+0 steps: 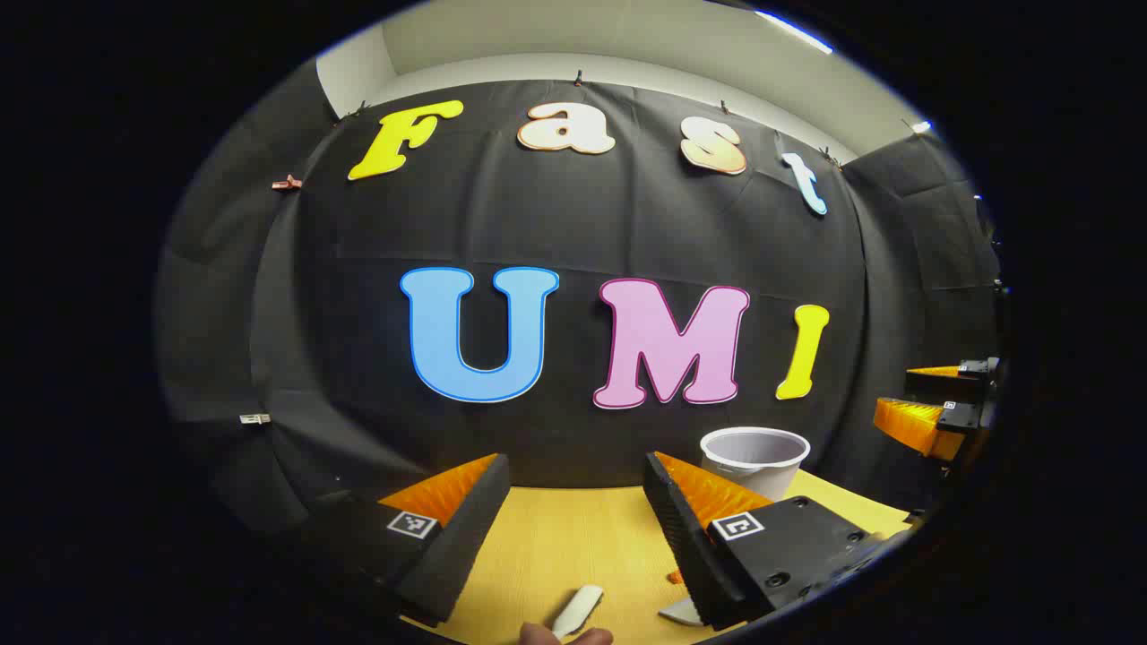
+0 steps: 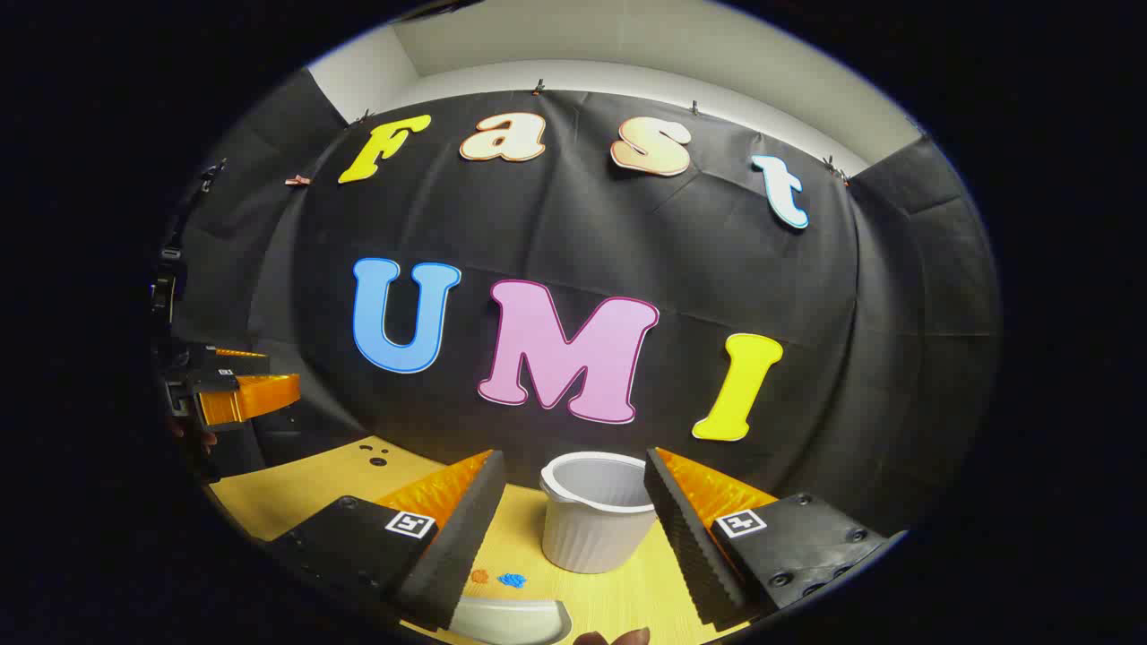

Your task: Pick up the small broom and dustpan from the desktop, sweep the trash into the dustpan with the broom, and then empty the trash into the garbage bin.

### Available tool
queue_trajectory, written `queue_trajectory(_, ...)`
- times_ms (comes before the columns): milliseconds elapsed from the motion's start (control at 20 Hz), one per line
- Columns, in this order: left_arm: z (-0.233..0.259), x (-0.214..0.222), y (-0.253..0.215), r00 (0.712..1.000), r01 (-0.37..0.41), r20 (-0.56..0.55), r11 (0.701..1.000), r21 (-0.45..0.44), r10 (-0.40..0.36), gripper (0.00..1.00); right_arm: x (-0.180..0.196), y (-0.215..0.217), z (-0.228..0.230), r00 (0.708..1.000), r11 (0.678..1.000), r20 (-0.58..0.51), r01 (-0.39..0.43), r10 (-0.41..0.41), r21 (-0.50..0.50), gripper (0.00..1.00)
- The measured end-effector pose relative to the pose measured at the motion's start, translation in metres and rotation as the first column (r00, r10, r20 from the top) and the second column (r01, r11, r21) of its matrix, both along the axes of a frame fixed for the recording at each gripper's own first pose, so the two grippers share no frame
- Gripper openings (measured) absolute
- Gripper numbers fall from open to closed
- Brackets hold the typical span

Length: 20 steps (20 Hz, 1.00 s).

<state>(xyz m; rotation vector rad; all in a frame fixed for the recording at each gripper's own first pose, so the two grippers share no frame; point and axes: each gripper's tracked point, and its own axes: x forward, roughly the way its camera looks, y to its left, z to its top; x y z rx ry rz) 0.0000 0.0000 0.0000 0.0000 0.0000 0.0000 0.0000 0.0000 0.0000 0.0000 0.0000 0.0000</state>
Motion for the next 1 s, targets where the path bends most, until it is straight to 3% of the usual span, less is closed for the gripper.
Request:
queue_trajectory(750,-0.002,-0.019,0.0,1.0,0.01,-0.018,1.0,0.016,-0.009,0.95,-0.015,0.017,-0.008,0.999,0.999,-0.026,-0.035,0.035,0.006,0.96)
queue_trajectory(850,-0.005,-0.018,0.0,1.0,0.012,-0.024,1.0,0.014,-0.012,0.95,-0.021,0.027,-0.023,0.993,0.996,-0.078,-0.085,0.086,0.014,0.97)
queue_trajectory(1000,-0.008,-0.019,0.002,1.0,0.008,-0.026,1.0,0.014,-0.008,0.95,-0.046,0.035,-0.062,0.963,0.986,-0.214,-0.165,0.165,0.018,0.98)
